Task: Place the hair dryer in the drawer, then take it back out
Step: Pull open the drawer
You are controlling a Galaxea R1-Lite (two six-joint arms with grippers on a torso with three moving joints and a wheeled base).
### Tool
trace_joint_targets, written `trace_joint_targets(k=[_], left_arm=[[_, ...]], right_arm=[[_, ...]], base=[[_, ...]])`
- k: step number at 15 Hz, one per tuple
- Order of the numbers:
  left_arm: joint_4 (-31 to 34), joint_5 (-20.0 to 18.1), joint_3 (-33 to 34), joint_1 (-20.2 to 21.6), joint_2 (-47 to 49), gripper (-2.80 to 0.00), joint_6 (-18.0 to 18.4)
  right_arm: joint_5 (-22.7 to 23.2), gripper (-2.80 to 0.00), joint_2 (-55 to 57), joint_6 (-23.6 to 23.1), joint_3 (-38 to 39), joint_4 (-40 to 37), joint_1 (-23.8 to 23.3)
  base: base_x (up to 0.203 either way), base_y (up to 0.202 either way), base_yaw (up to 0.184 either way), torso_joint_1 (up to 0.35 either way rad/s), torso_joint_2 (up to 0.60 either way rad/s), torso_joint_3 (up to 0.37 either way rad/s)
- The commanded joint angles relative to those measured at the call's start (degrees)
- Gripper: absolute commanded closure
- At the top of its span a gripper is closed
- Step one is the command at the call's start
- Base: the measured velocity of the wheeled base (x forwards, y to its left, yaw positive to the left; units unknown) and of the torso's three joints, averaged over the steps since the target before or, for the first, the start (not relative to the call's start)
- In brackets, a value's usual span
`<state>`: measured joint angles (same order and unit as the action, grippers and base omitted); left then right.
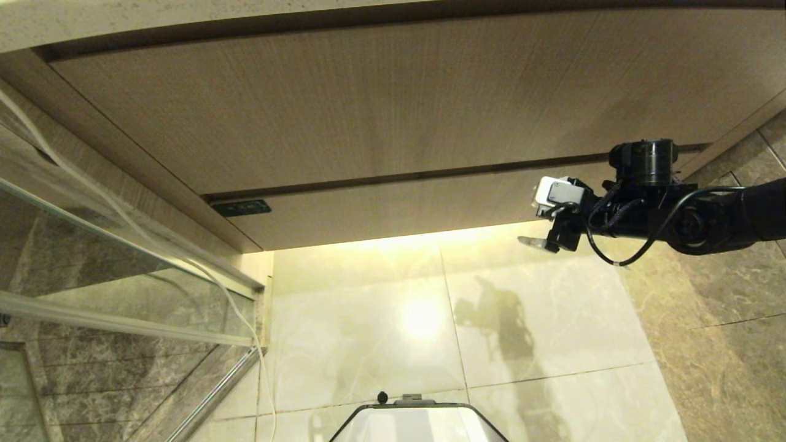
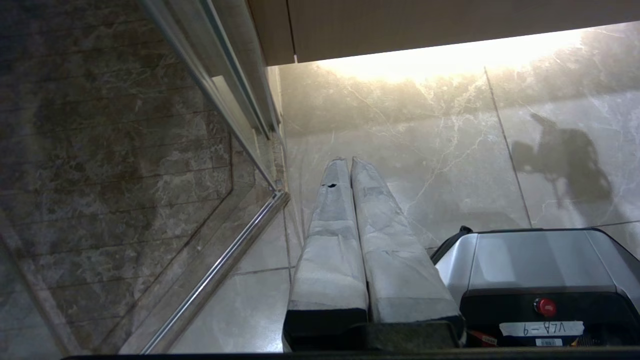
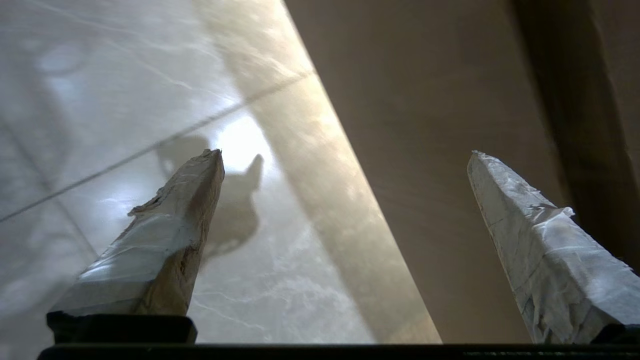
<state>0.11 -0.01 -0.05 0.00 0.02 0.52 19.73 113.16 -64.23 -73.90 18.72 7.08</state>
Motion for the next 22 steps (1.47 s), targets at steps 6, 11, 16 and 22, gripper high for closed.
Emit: trace_joint_targets(k=[6,11,16,22], left_arm=[[0.1,0.0,0.0,0.0,0.0,0.0,0.0],[0.0,0.0,0.0,0.0,0.0,0.0,0.0],[0.0,0.0,0.0,0.0,0.0,0.0,0.0],[0.0,0.0,0.0,0.0,0.0,0.0,0.0]], right_arm=[[6.5,-2.8,-4.1,-6.0,8.6,10.0,1.6],[6.7,-2.8,1.3,-7.0,4.9,14.5,2.8],[6.3,-2.8,7.5,-7.8,-0.5,18.8,2.7],[4.3,-2.8,12.8,-7.9,-6.9,20.9,2.7]], base=[[0.0,0.0,0.0,0.0,0.0,0.0],[0.0,0.0,0.0,0.0,0.0,0.0],[0.0,0.0,0.0,0.0,0.0,0.0],[0.0,0.0,0.0,0.0,0.0,0.0]])
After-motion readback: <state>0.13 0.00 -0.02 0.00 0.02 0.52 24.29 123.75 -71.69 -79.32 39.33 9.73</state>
